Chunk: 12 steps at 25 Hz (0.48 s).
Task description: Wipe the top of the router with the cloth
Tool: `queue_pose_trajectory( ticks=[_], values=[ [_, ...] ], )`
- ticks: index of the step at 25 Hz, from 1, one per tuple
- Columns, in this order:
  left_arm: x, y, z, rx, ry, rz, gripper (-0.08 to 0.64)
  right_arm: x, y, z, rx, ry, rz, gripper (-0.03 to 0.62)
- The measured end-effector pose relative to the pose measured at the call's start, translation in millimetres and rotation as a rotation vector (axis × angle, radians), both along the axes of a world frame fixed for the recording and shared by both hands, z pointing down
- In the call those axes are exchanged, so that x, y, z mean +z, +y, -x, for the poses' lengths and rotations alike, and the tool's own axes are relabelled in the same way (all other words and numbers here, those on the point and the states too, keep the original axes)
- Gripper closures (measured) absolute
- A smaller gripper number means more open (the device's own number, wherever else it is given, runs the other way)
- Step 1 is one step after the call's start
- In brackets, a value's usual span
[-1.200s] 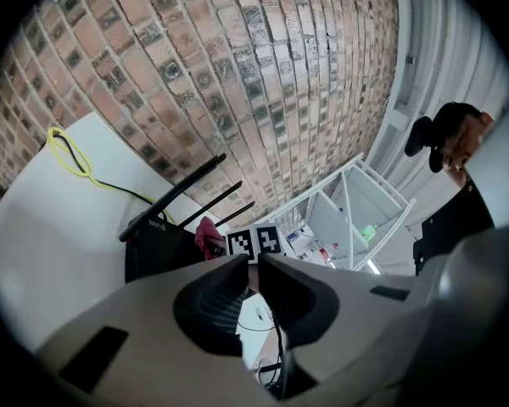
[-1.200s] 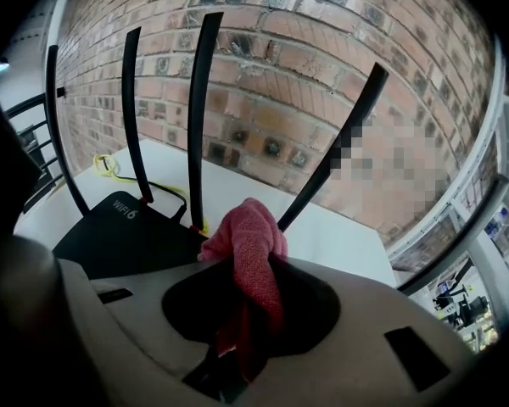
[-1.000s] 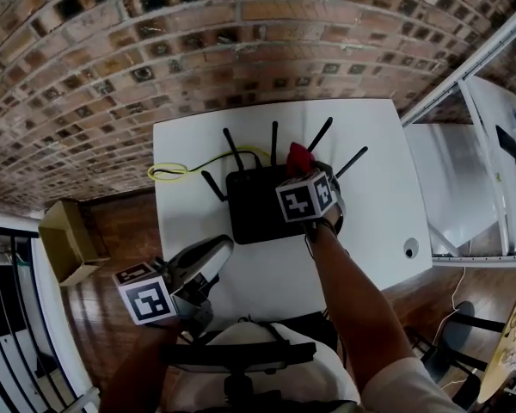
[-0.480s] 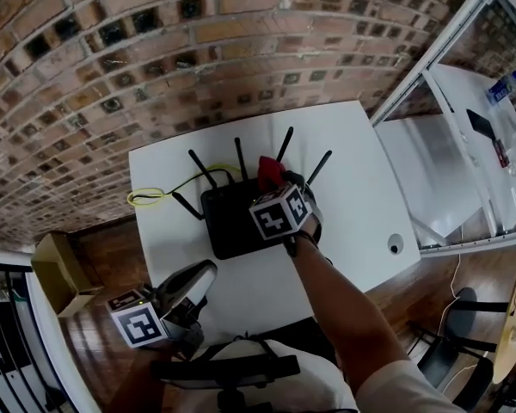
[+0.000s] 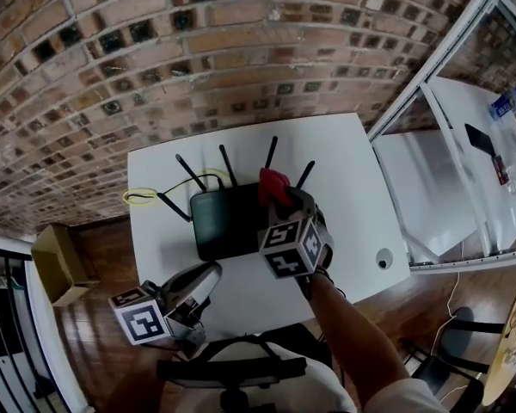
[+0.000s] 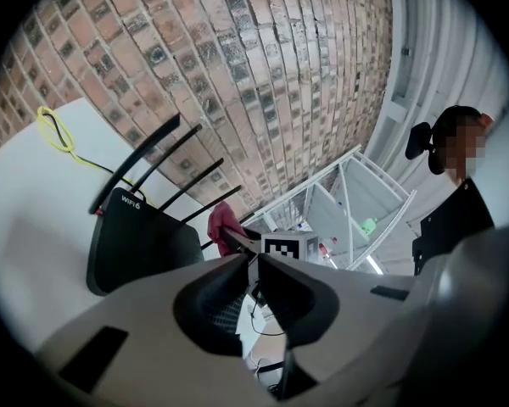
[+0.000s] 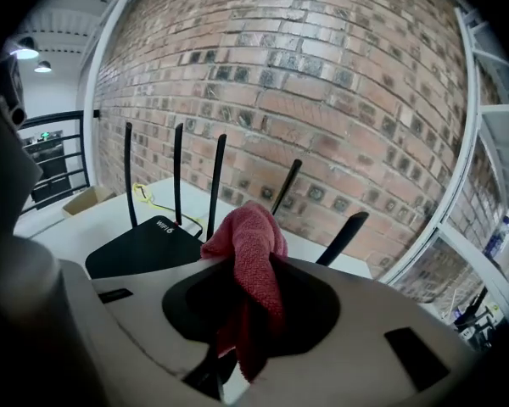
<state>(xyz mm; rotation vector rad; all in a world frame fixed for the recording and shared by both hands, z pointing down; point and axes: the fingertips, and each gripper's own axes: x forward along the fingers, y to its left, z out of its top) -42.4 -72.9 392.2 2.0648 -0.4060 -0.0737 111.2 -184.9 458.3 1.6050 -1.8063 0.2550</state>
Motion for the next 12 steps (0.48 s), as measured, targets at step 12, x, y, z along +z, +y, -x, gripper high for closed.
queue_pose_trajectory(
  ticks=[12],
  values=[
    [-5.8,29.4,-74.3,0.025,-0.004,-0.008,0.517,-103.6,10.2,-50.8,-0.084,0.034,-0.24,0.485]
  ],
)
